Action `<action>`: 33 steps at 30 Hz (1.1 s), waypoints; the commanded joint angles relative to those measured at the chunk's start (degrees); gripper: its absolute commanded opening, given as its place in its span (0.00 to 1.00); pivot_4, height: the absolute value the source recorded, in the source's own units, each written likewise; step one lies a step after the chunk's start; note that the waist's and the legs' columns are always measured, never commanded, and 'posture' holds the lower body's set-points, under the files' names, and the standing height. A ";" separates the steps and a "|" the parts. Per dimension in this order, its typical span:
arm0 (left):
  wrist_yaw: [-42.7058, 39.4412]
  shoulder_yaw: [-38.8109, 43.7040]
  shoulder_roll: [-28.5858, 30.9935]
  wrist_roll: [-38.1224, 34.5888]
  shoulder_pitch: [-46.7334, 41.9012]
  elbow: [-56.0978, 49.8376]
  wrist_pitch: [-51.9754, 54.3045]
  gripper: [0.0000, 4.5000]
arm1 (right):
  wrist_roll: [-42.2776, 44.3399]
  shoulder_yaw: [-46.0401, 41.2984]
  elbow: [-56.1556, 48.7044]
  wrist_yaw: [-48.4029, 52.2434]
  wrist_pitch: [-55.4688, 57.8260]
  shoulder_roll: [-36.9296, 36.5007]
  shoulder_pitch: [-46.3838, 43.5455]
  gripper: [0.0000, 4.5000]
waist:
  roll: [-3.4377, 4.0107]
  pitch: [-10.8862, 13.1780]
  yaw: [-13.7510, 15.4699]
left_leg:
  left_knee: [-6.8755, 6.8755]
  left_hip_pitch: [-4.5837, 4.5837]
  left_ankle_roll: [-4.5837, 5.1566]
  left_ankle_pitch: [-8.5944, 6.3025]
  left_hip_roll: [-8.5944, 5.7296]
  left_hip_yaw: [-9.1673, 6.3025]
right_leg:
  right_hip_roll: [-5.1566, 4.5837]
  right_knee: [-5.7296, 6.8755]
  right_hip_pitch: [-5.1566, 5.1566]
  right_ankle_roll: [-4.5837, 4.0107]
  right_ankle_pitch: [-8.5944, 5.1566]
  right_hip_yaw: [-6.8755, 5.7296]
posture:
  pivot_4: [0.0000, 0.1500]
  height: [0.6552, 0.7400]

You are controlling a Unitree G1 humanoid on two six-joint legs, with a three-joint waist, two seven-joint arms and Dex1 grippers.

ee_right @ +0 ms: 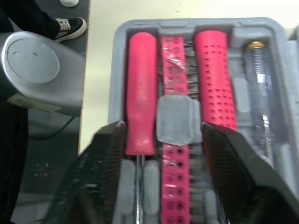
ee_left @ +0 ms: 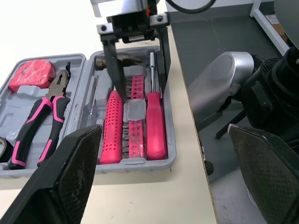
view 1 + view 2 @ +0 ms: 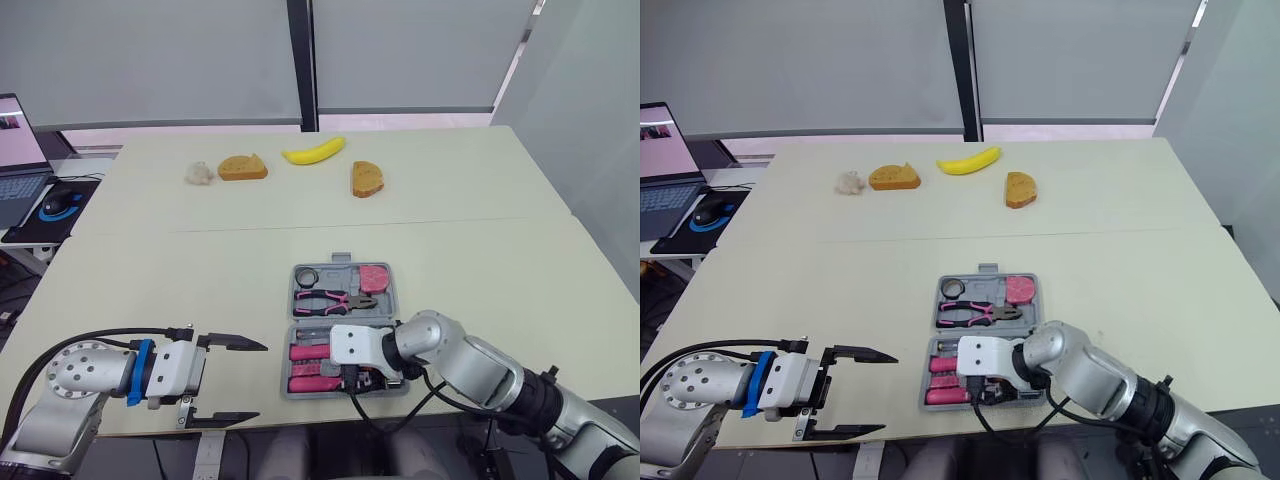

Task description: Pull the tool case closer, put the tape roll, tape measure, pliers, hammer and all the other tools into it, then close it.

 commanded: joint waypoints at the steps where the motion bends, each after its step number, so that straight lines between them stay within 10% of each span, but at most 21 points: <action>1: 0.15 -0.39 -0.05 0.02 -0.55 -1.40 0.24 1.00 | 2.45 -3.36 -3.52 2.71 -2.35 -1.07 -1.31 0.80 | 0.00 0.00 -0.03 | 0.00 0.00 0.00 0.00 0.00 0.00 | 0.00 0.00 0.00 0.00 0.00 0.00 | 1.00 1.00; 20: 0.54 -0.52 -0.71 -0.23 -0.52 -1.74 0.48 1.00 | 4.56 -7.56 -2.94 7.77 -17.34 -4.98 2.42 0.80 | 0.00 0.00 -0.20 | -0.01 0.00 0.00 0.00 0.02 0.00 | 0.00 0.00 0.01 0.00 0.00 -0.01 | 1.00 1.00; 33: 0.38 -0.63 -0.95 -0.08 -0.74 -1.62 0.70 1.00 | 1.98 -5.88 0.37 7.93 -20.40 -3.38 4.04 0.14 | 0.00 0.00 -0.19 | -0.01 0.00 0.00 0.00 0.02 0.00 | 0.00 0.00 0.01 0.00 0.00 0.00 | 1.00 1.00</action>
